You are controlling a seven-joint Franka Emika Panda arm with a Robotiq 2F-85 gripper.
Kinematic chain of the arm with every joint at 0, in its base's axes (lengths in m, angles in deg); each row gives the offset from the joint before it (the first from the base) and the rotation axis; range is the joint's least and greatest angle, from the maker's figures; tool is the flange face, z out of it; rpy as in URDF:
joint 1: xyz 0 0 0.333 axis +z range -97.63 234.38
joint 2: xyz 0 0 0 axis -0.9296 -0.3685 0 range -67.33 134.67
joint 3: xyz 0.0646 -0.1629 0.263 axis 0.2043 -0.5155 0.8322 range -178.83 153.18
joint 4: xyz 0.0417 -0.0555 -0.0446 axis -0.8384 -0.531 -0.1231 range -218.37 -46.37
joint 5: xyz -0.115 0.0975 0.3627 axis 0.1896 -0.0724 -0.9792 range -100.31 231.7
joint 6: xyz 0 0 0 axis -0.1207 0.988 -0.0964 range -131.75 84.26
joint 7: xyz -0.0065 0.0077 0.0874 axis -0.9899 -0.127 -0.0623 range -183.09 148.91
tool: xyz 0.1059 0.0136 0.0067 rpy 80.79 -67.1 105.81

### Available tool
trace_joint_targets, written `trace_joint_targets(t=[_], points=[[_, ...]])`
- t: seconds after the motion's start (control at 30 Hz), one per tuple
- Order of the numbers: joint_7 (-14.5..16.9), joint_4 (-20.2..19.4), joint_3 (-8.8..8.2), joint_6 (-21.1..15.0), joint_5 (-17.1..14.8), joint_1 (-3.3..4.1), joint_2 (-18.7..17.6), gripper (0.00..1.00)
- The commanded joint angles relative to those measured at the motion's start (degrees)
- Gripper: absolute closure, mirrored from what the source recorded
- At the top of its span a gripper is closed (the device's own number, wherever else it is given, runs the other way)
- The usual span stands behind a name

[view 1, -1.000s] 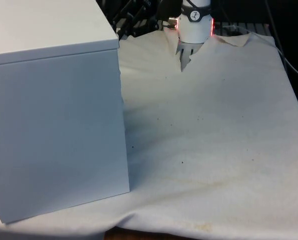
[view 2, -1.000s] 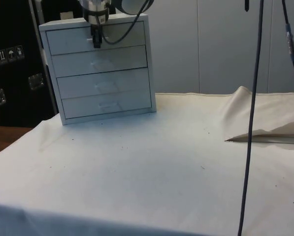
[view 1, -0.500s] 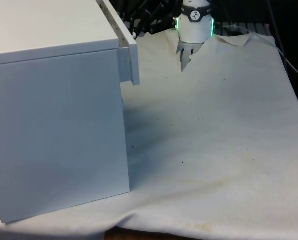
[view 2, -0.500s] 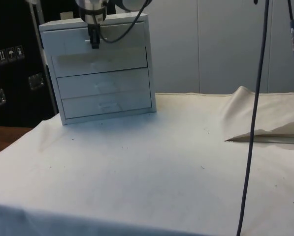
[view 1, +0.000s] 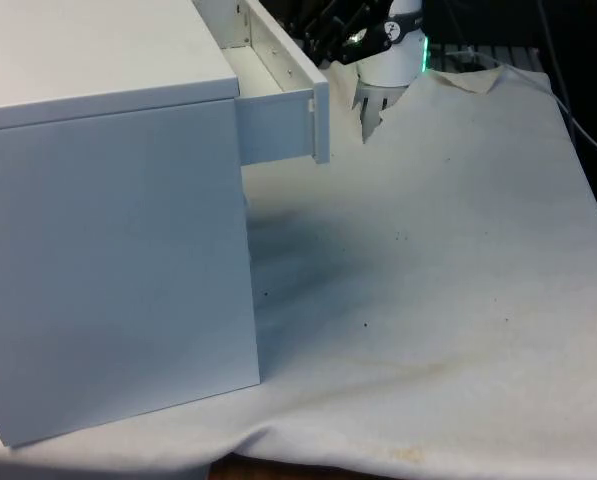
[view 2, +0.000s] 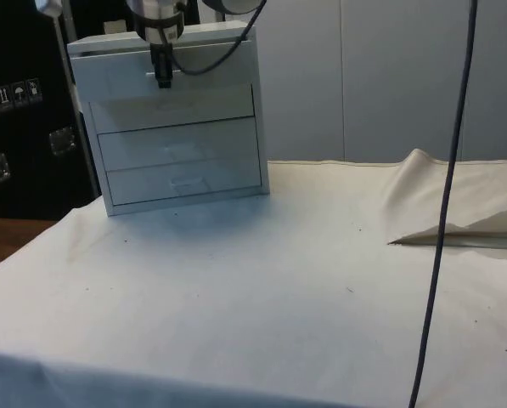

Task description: Open the drawer, then close it.

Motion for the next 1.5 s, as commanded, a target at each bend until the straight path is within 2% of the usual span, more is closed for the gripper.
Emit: trace_joint_targets(t=[0.0,0.03,0.27,0.3,0.33,0.57,0.6,0.63,0.87,0.9,0.93,1.03,1.17,1.2,1.23,1.33,1.47], points=[[-0.4,-0.2,0.40,0.3,0.3,0.06,0.2,1.00],[-1.5,-0.6,0.40,1.0,1.5,0.74,0.9,1.00],[-4.3,-1.7,3.21,3.8,3.5,0.80,2.4,1.00],[-3.7,-1.4,3.50,3.6,2.6,0.17,2.0,1.00],[-4.6,-1.8,3.55,4.1,3.7,0.80,2.6,1.00],[-7.3,-2.8,6.42,6.8,5.2,0.80,3.8,1.00],[-6.4,-2.4,6.42,6.3,4.2,0.23,3.3,1.00],[-7.6,-2.9,6.76,7.0,5.3,0.74,4.0,1.00],[-10.2,-3.8,9.63,9.6,6.3,0.80,4.9,1.00],[-9.5,-3.4,9.68,9.1,5.4,0.23,4.4,1.00],[-10.5,-3.9,10.03,9.9,6.4,0.80,5.0,1.00],[-11.9,-4.3,11.57,11.1,6.9,0.74,5.4,1.00],[-13.5,-4.6,12.55,12.1,7.8,1.03,5.5,1.00],[-12.8,-4.1,12.15,11.5,7.9,0.23,5.0,1.00],[-13.8,-4.6,12.72,12.4,8.0,1.09,5.5,1.00],[-15.3,-4.9,13.46,12.9,8.9,1.20,5.2,1.00],[-16.7,-4.5,13.87,13.4,10.4,0.97,4.1,1.00]])
